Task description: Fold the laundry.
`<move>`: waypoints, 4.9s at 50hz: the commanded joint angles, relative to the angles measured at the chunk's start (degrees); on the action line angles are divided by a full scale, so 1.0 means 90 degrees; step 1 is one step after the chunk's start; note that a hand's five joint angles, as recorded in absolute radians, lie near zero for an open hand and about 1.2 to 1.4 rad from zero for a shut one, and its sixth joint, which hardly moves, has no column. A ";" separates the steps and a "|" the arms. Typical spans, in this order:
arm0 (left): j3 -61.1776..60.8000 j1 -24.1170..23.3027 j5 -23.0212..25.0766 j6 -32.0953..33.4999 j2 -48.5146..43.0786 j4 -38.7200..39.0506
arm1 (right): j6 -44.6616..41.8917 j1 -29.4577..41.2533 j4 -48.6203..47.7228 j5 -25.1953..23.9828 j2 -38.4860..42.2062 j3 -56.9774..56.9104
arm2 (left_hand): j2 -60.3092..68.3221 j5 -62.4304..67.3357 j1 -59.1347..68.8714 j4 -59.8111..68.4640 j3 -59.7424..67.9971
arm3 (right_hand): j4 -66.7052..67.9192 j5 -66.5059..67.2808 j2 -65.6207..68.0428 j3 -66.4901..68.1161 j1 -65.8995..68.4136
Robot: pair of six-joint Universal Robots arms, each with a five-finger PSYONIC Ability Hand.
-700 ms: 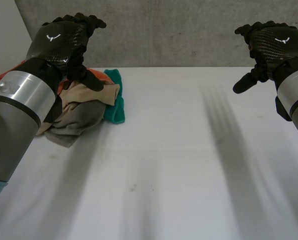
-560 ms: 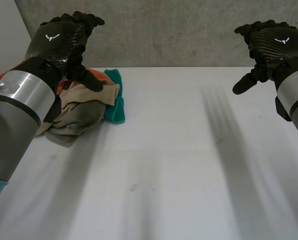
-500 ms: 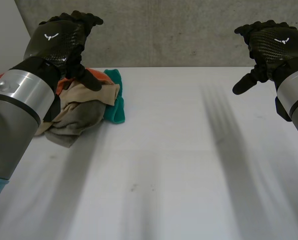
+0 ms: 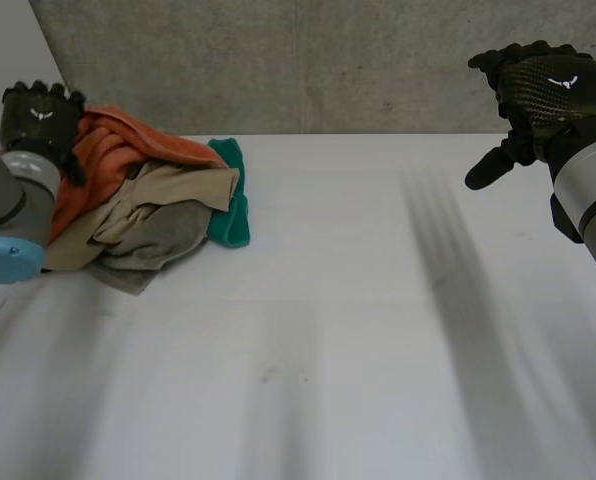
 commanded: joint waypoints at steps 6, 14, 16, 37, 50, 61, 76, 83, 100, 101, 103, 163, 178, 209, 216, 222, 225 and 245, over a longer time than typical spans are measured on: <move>0.0667 0.0187 0.0009 0.0364 -0.0859 0.0452 | -0.0043 -0.0051 -0.0019 -0.0001 0.0000 0.0013 | 0.7571 0.7470 0.7547 0.7598 0.7552 | -0.0237 -0.0312 -0.0229 -0.0245 -0.0398; 0.0188 -0.0603 0.0018 -0.1256 0.0927 0.0384 | -0.0033 -0.0178 -0.0019 -0.0001 0.0000 -0.0026 | 0.7571 0.7470 0.7547 0.7598 0.7552 | -0.0237 -0.0312 -0.0229 -0.0245 -0.0398; 0.0101 -0.1081 0.0048 -0.1861 0.1454 0.0335 | -0.0033 -0.0207 -0.0019 -0.0011 0.0000 -0.0036 | 0.7571 0.7470 0.7547 0.7598 0.7552 | -0.0237 -0.0312 -0.0229 -0.0245 -0.0398; 0.0042 -0.3621 0.0565 -0.3924 0.0187 -0.0856 | -0.0043 -0.0822 -0.0010 -0.0332 0.0010 -0.0104 | 0.7571 0.7470 0.7547 0.7598 0.7552 | -0.0237 -0.0312 -0.0229 -0.0245 -0.0398; -0.0396 -0.3818 0.0526 -0.3895 0.1033 -0.1696 | -0.1291 -0.0910 0.0634 -0.0792 0.0683 -0.0299 | 0.0752 0.0651 0.0728 0.0779 0.0733 | -0.0237 -0.0312 -0.0229 -0.0245 -0.0398; -0.1959 -0.2539 0.0595 -0.2890 0.2501 -0.1589 | -0.2660 -0.0745 0.2051 -0.0832 0.0723 0.0012 | 0.0490 0.0389 0.0466 0.0517 0.0471 | -0.0237 -0.0312 -0.0229 -0.0245 -0.0398; -0.3405 -0.1639 0.0643 -0.1141 0.1652 -0.0223 | -0.1303 0.0134 -0.0184 -0.0900 0.1151 0.2064 | 0.0041 -0.0060 0.0017 0.0068 0.0022 | -0.0237 -0.0312 -0.0229 -0.0245 -0.0398; -0.3211 -0.1659 0.0604 -0.0546 0.0568 0.0588 | -0.1127 0.0223 -0.0751 -0.0725 0.1874 0.2084 | 0.0246 0.0145 0.0222 0.0273 0.0227 | -0.0177 -0.0251 -0.0168 -0.0185 -0.0337; -0.3005 -0.1678 0.0517 0.1447 0.0186 0.0608 | -0.1331 0.0135 -0.0772 -0.0734 0.0977 0.2016 | 0.7571 0.7470 0.7547 0.7598 0.7552 | 0.7540 0.7466 0.7549 0.7532 0.7380; -0.3034 -0.1707 0.0488 0.1399 0.0467 0.0570 | -0.1399 0.0135 -0.0713 -0.0734 0.0899 0.2006 | 0.7571 0.7470 0.7547 0.7598 0.7552 | 0.7540 0.7466 0.7549 0.7532 0.7380; -0.3112 -0.1766 0.0410 0.1253 0.0984 0.0511 | -0.1721 0.0096 -0.0431 -0.0724 0.0490 0.1908 | 0.7571 0.7470 0.7547 0.7598 0.7552 | 0.7540 0.7466 0.7549 0.7532 0.7380; -0.4556 -0.2488 0.0897 -0.1602 0.3195 -0.0215 | -0.2533 -0.2111 0.1857 -0.2403 0.1308 0.0686 | 0.1814 0.1713 0.1789 0.1840 0.1794 | 0.1920 0.1846 0.1929 0.1912 0.1760; -0.4158 -0.2655 0.0937 -0.0350 0.1252 0.0511 | -0.1966 -0.2092 -0.0097 -0.2541 0.2783 0.0941 | 0.1612 0.1511 0.1587 0.1638 0.1592 | 0.2351 0.2277 0.2360 0.2343 0.2190; -0.2966 -0.2694 0.0165 -0.0359 0.0916 0.0638 | -0.2074 -0.1662 -0.0576 -0.2130 0.2833 0.0248 | 0.7571 0.7470 0.7547 0.7598 0.7552 | 0.7540 0.7466 0.7549 0.7532 0.7380; -0.2927 -0.2752 0.0145 -0.0515 0.2575 -0.0171 | -0.2688 -0.1779 0.0731 -0.2091 0.1428 -0.0084 | 0.7571 0.7470 0.7547 0.7598 0.7552 | 0.7540 0.7466 0.7549 0.7532 0.7380; -0.2635 -0.2733 0.0175 -0.0857 0.3886 -0.1012 | -0.3362 -0.2413 0.1904 -0.2062 -0.0232 -0.0611 | 0.7571 0.7470 0.7547 0.7598 0.7552 | 0.7540 0.7466 0.7549 0.7532 0.7380; -0.2420 -0.2713 0.0194 -0.0935 0.4277 -0.1539 | -0.3528 -0.2560 0.2147 -0.2082 -0.0817 -0.0864 | 0.7571 0.7470 0.7547 0.7598 0.7552 | 0.7540 0.7466 0.7549 0.7532 0.7380; -0.0976 -0.2606 0.0155 -0.0867 0.1282 -0.2624 | -0.5482 -0.2317 0.2999 -0.1077 0.1434 -0.1411 | 0.7571 0.7470 0.7547 0.7598 0.7552 | 0.7540 0.7466 0.7549 0.7532 0.7380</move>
